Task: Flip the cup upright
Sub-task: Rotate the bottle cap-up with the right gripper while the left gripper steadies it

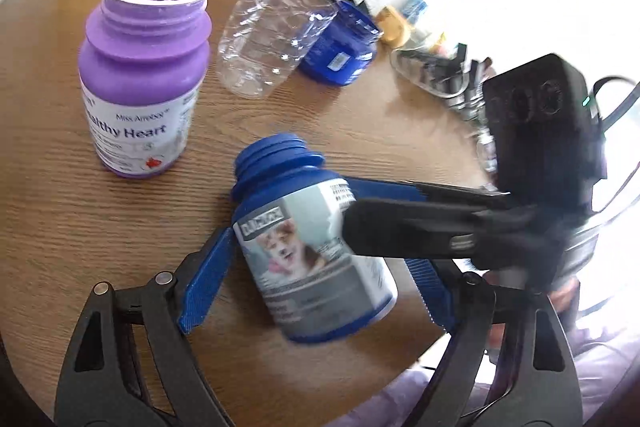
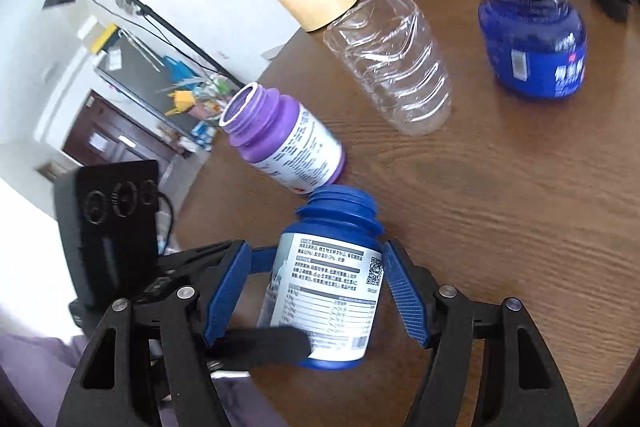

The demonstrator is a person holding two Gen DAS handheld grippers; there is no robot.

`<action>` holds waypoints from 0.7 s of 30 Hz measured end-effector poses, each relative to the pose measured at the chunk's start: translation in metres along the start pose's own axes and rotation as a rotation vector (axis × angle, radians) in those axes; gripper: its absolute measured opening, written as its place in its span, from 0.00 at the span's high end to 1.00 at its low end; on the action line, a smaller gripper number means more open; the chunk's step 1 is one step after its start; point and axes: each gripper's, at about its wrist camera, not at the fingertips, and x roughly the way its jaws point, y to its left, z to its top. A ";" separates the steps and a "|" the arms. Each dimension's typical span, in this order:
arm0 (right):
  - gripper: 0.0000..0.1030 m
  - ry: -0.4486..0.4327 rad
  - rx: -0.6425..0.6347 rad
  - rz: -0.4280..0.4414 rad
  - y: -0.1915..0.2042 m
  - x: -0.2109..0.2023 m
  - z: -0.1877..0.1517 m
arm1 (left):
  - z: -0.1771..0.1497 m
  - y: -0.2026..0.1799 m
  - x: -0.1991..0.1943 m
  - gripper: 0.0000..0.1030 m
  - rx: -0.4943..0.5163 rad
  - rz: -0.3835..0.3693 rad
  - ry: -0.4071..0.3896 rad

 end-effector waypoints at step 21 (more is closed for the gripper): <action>0.43 -0.009 0.269 0.228 -0.034 0.023 -0.003 | -0.034 -0.059 -0.009 0.41 0.367 0.218 -0.157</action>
